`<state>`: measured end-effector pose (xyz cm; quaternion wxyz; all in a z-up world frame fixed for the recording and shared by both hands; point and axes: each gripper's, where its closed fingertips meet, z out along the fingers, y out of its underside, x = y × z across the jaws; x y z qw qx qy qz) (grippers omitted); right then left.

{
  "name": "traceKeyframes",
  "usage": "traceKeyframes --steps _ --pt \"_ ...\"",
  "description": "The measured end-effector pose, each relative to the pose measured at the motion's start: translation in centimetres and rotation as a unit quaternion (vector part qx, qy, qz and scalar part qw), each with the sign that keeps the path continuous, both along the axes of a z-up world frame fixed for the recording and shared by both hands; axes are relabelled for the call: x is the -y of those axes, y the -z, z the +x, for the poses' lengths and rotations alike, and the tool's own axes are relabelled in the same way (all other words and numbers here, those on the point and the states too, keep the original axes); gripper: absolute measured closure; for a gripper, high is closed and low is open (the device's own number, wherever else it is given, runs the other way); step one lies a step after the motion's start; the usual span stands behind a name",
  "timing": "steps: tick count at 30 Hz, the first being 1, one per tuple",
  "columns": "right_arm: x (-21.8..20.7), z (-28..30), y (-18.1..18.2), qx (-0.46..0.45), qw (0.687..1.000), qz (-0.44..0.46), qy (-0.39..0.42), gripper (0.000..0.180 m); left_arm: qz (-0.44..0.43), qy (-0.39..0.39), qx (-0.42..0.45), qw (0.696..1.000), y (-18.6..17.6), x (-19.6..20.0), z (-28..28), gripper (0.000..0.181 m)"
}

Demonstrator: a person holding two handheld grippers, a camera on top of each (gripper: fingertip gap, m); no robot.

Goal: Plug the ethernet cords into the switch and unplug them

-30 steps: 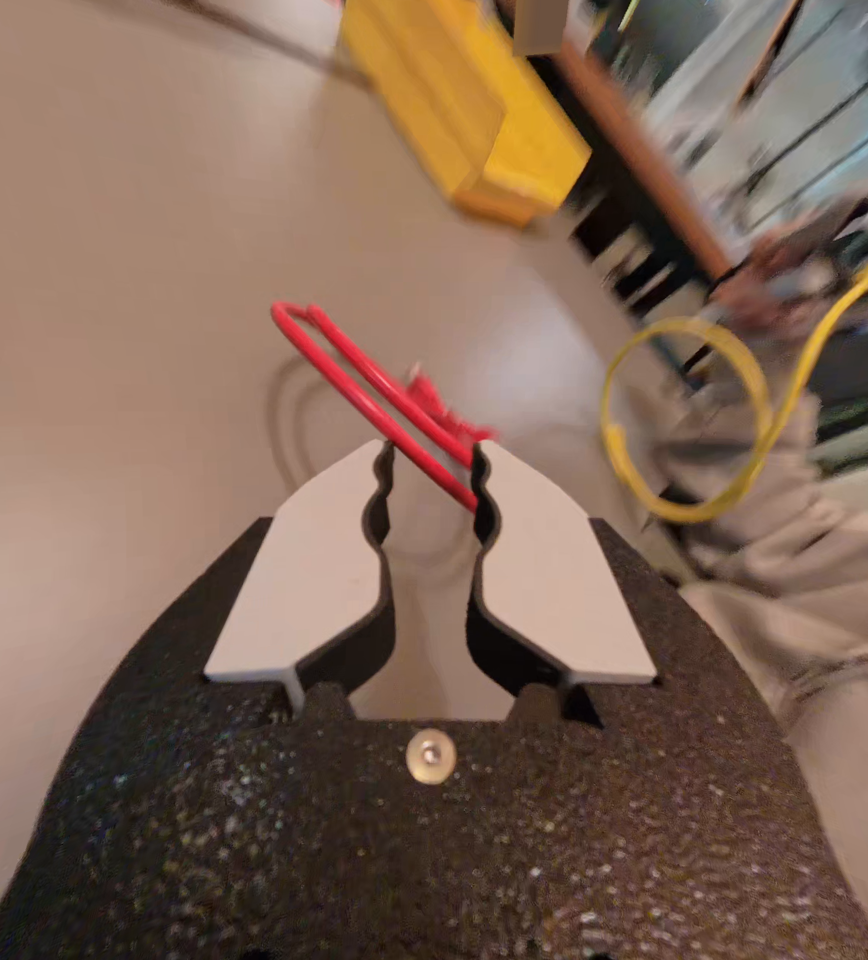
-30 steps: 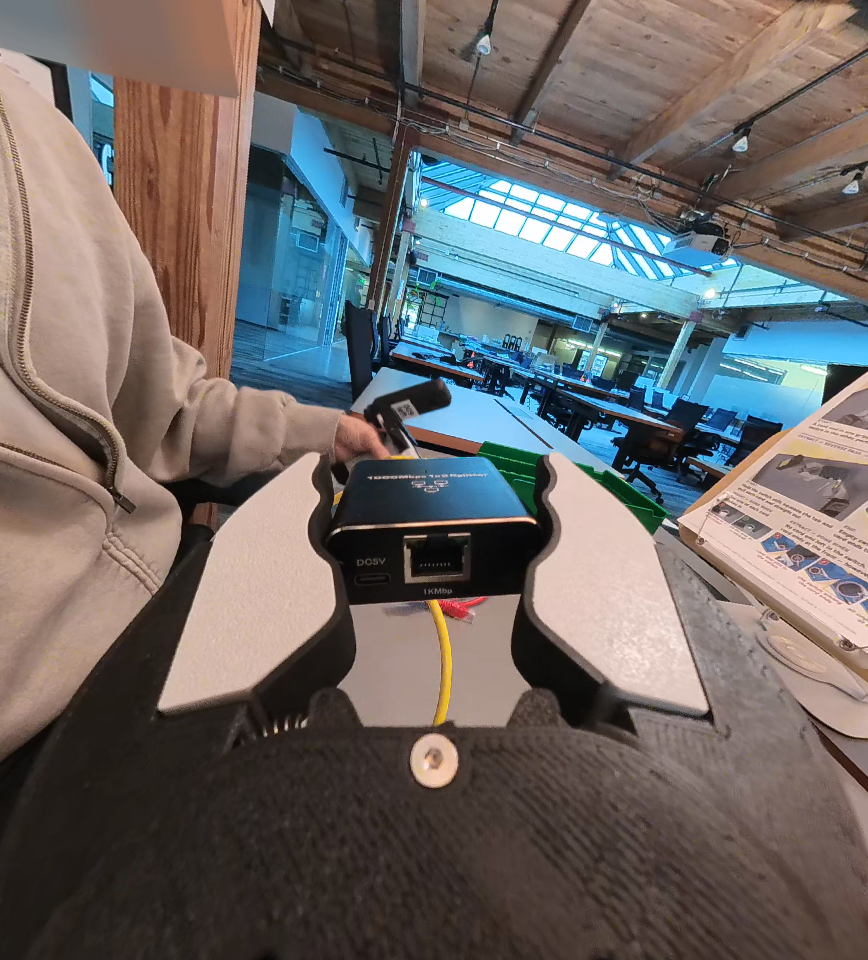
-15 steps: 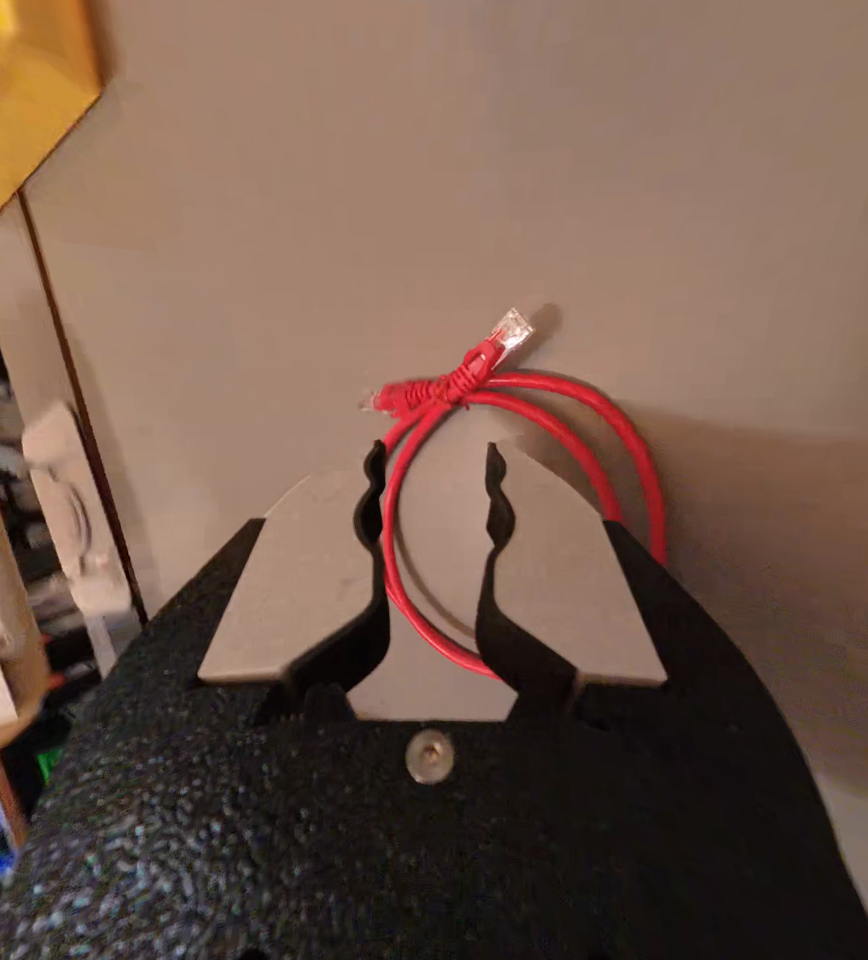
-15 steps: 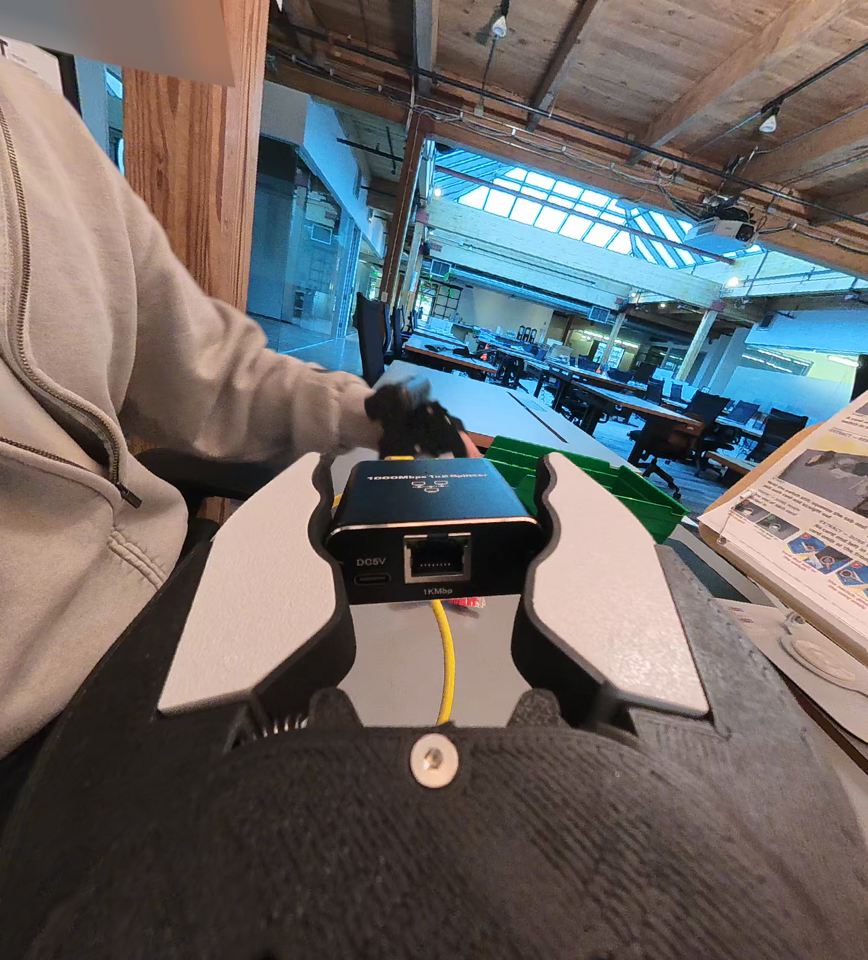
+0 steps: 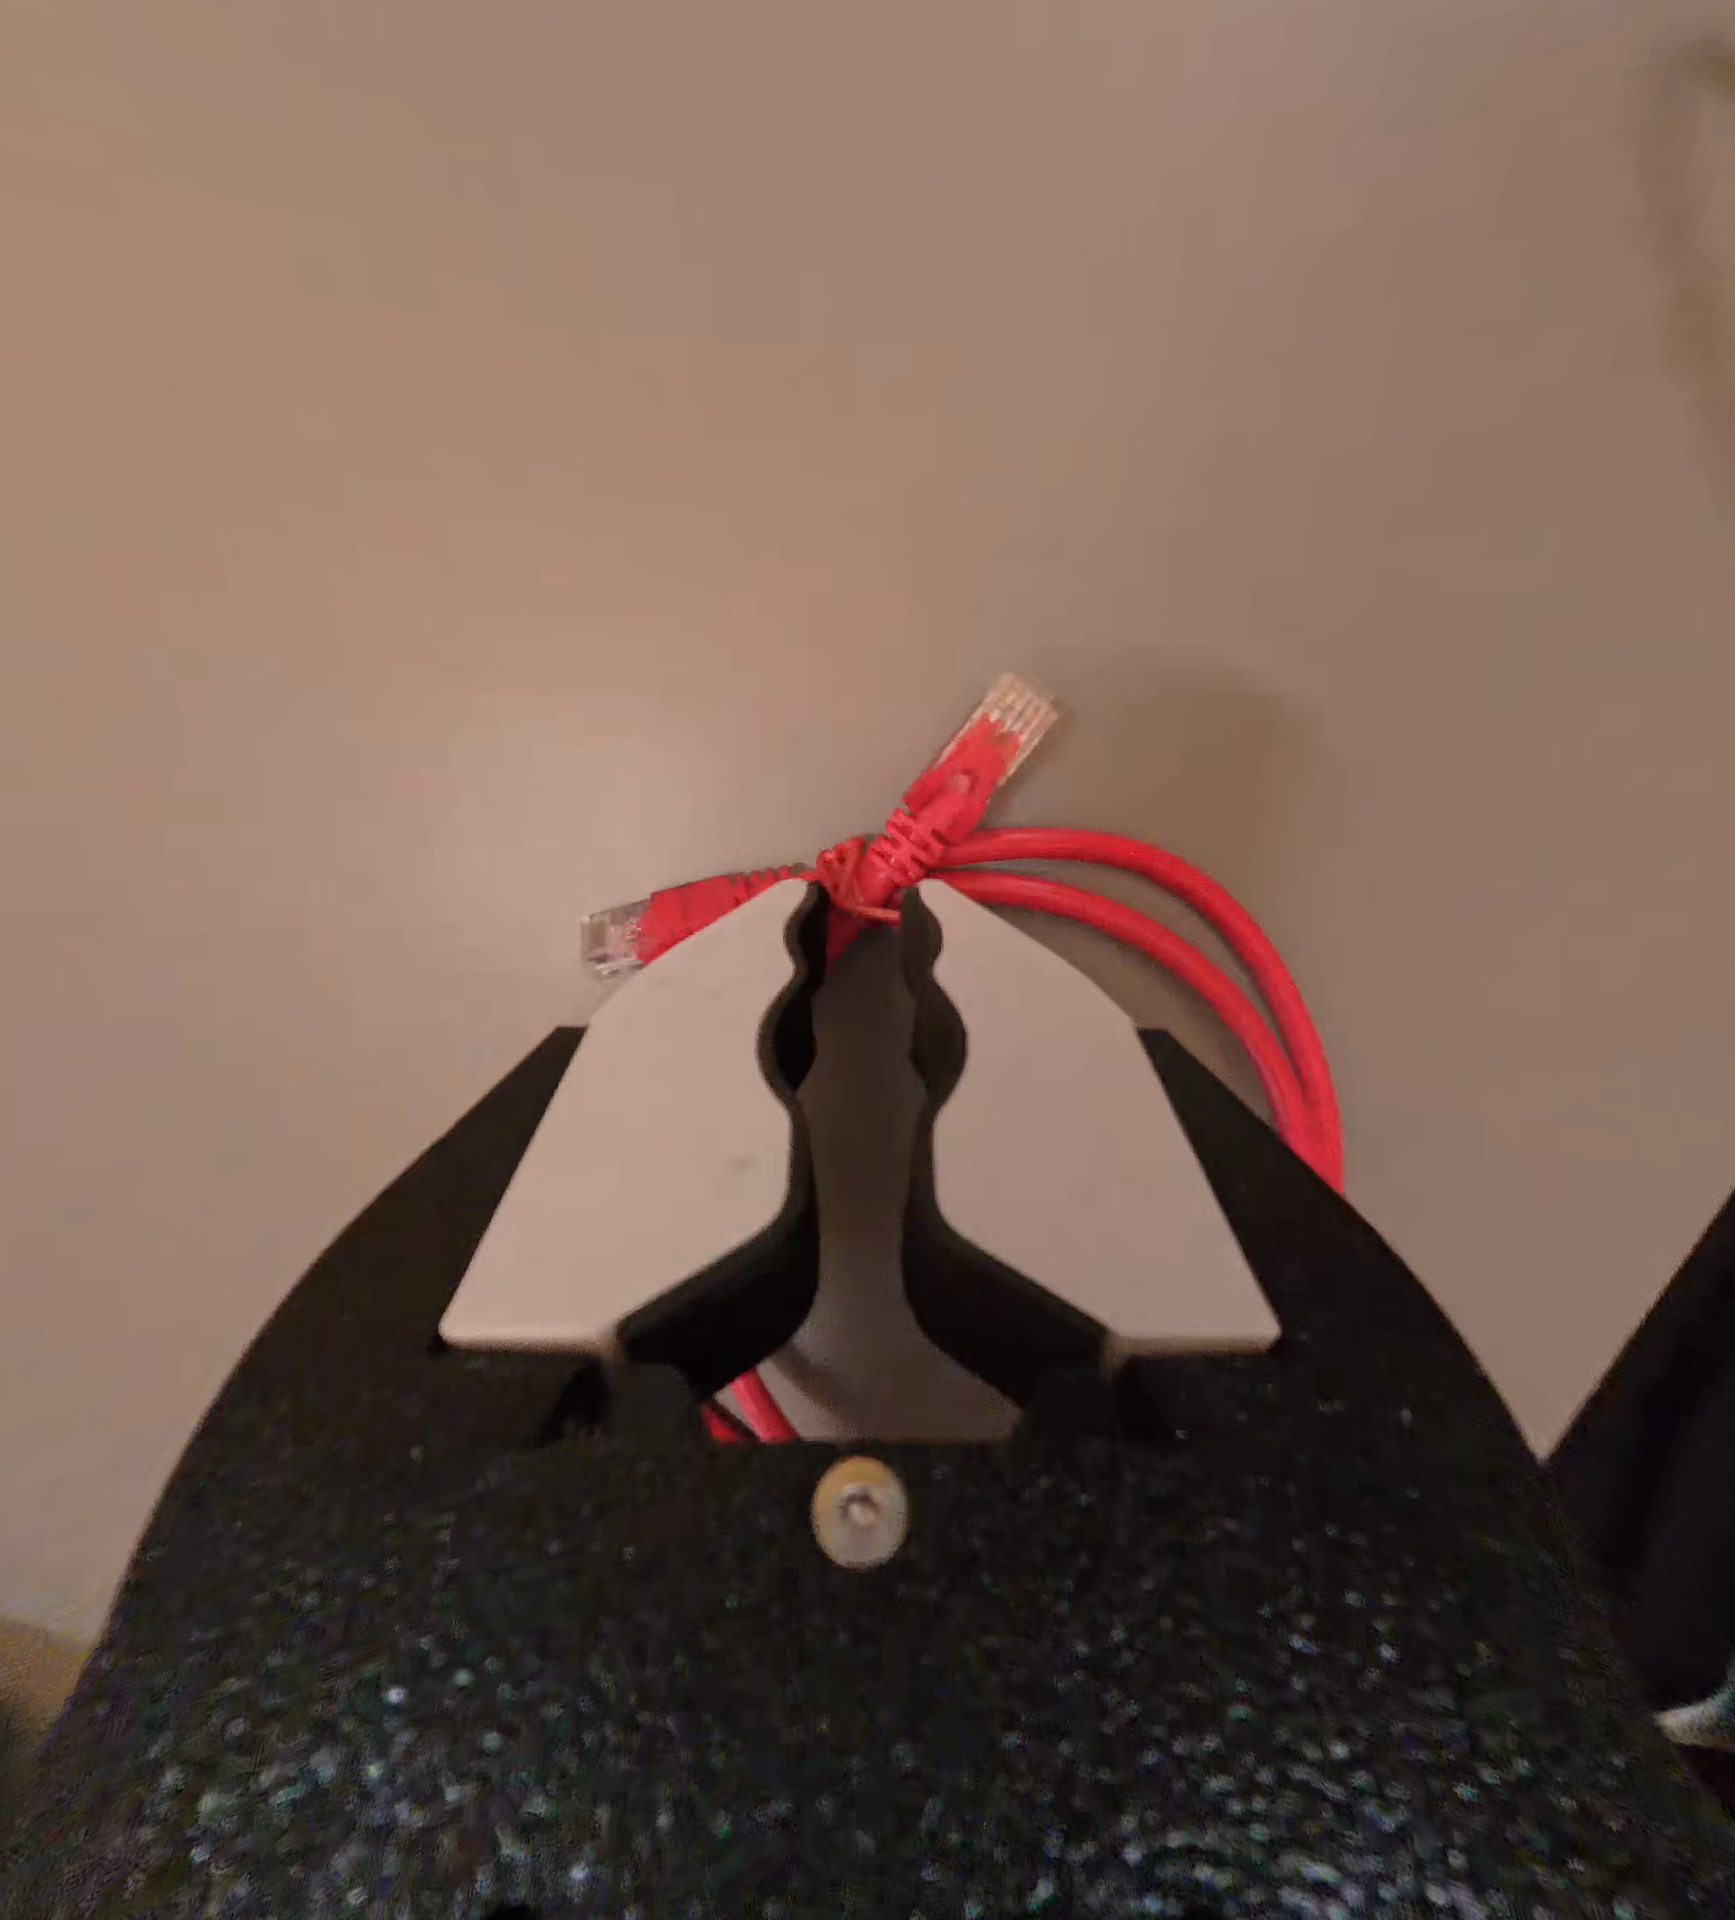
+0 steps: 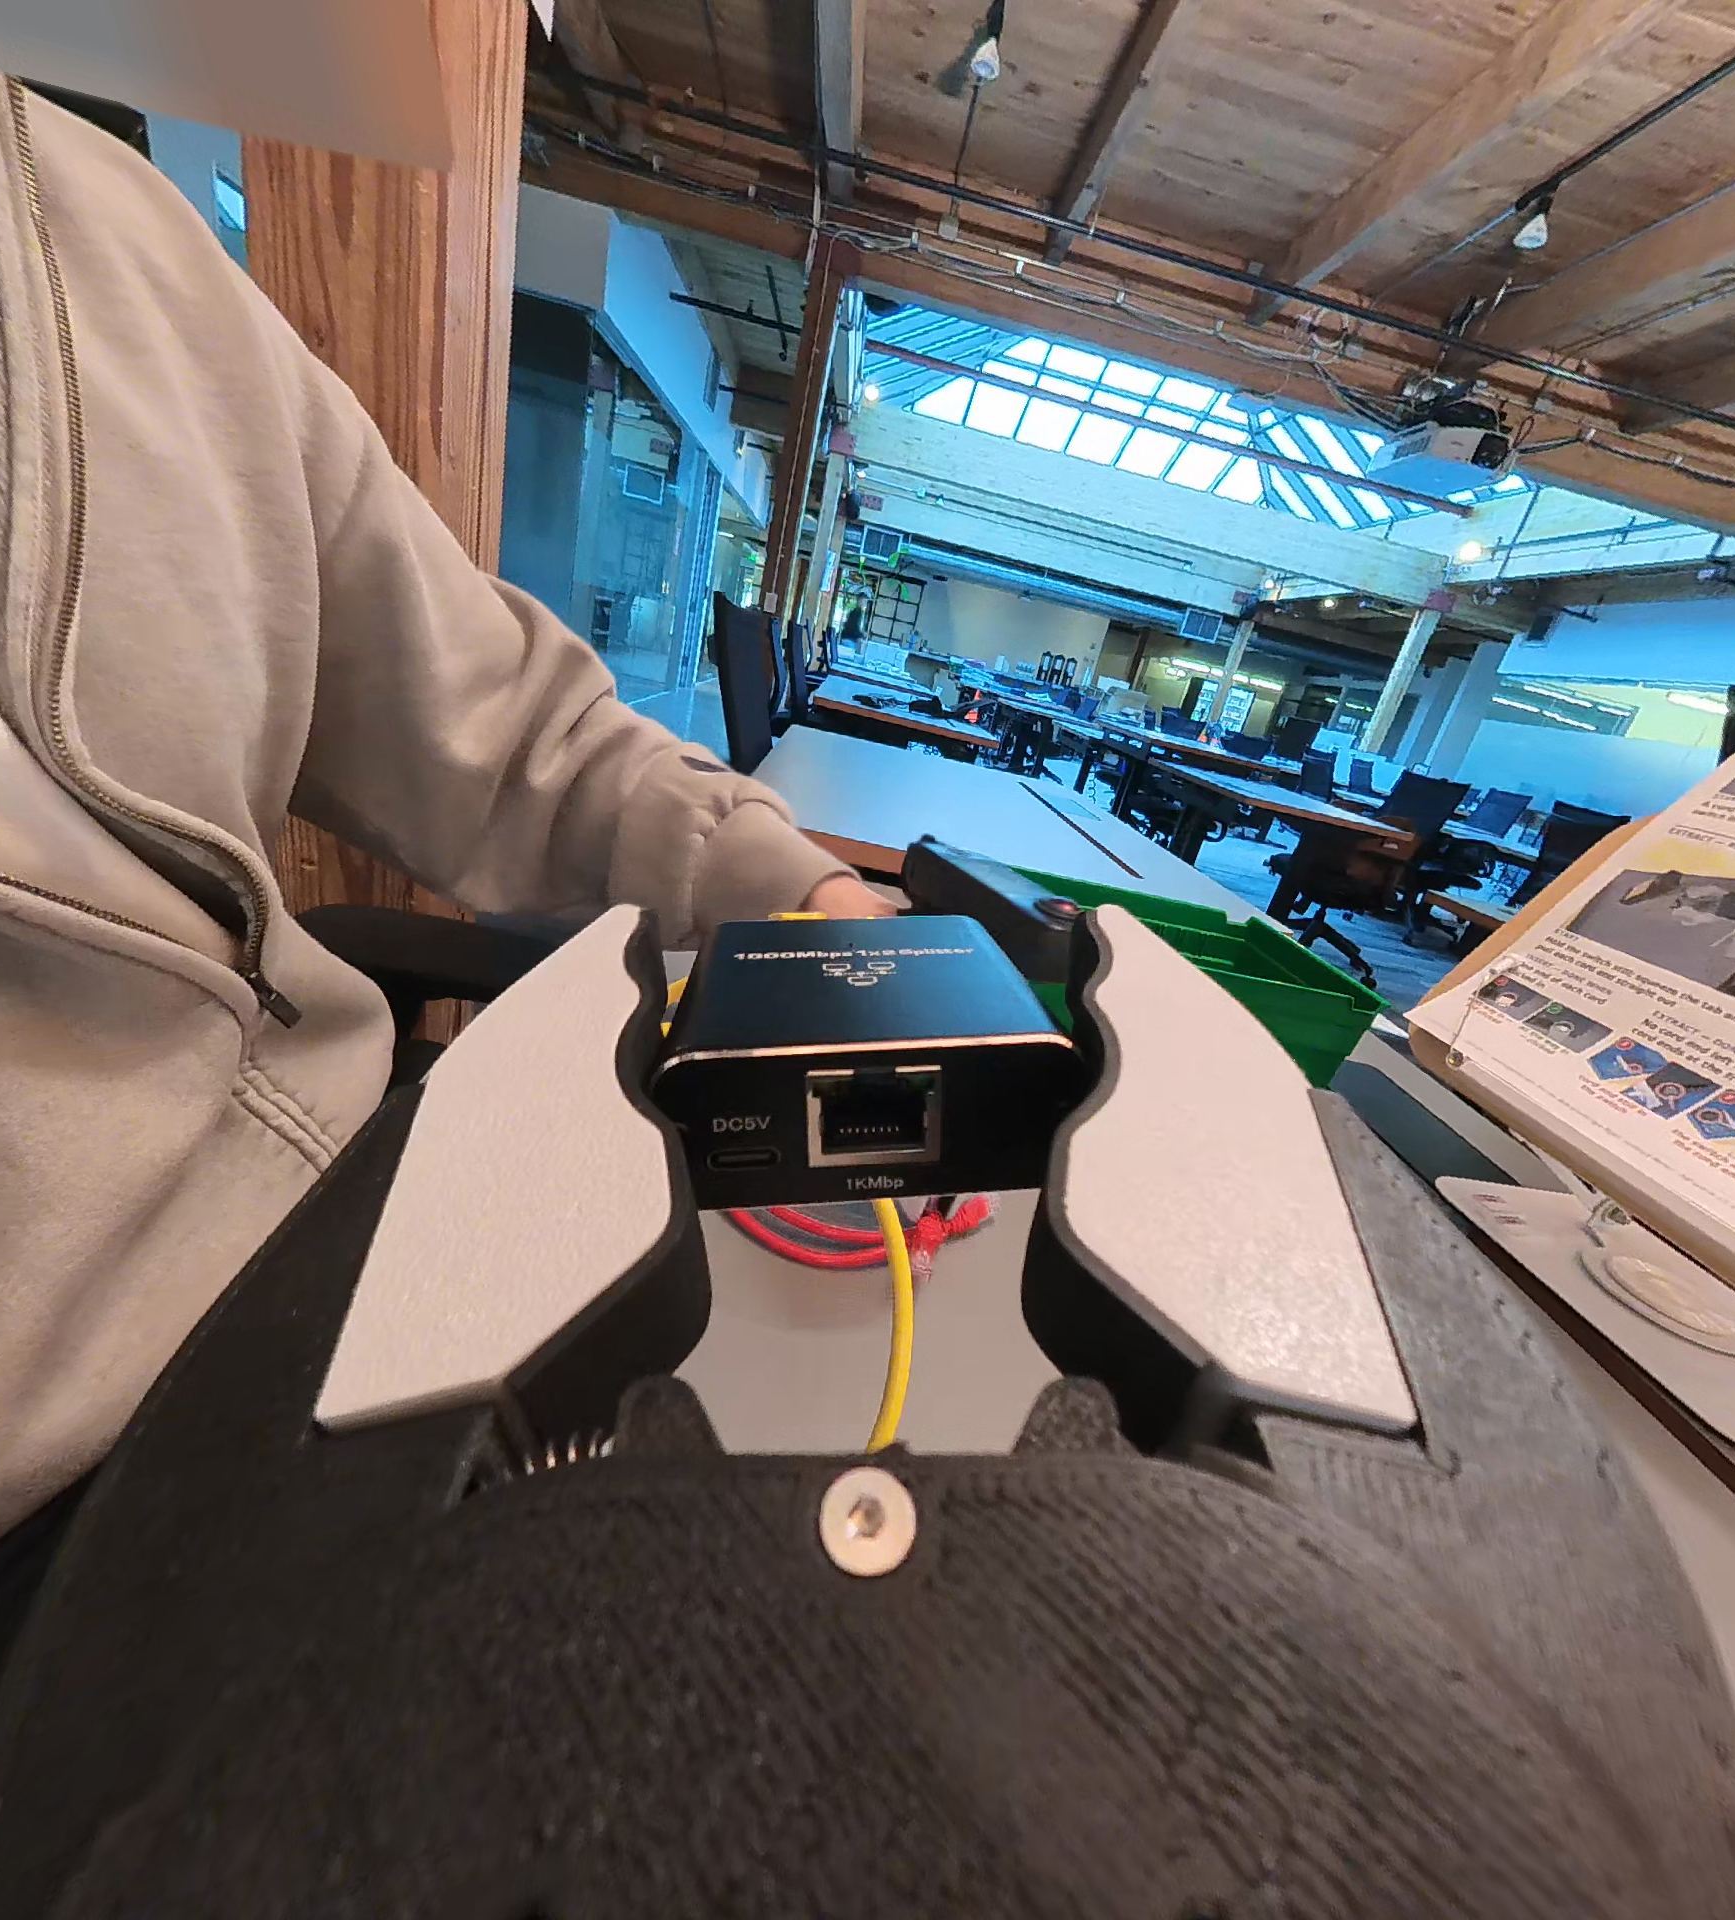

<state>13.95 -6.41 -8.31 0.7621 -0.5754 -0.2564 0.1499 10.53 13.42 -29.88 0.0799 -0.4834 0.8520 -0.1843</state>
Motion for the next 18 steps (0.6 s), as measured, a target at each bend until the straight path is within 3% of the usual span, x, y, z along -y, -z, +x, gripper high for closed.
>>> traceKeyframes --steps 2,7,11,15,18 --pt "0.1 0.2 0.0 -0.003 1.000 0.001 0.000 0.104 -0.011 0.008 -0.002 1.000 -0.6 0.5 -0.3 0.164" --pt "0.2 0.1 0.0 -0.002 1.000 0.001 -0.001 0.104 0.062 0.185 0.113 0.974 -2.7 -0.2 0.4 0.154" --pt "-0.1 0.0 0.2 -0.001 1.000 -0.002 -0.003 0.104 0.000 0.273 0.108 0.956 -1.8 1.0 -0.7 0.157" --pt "-0.3 -0.2 0.3 0.001 1.000 -0.007 -0.004 0.104 -0.007 0.282 0.098 0.954 0.4 0.7 -0.3 0.160" --pt "-0.4 -0.1 0.5 -0.001 1.000 -0.010 -0.004 0.104 -0.074 0.247 0.093 0.962 0.9 1.3 0.2 0.160"
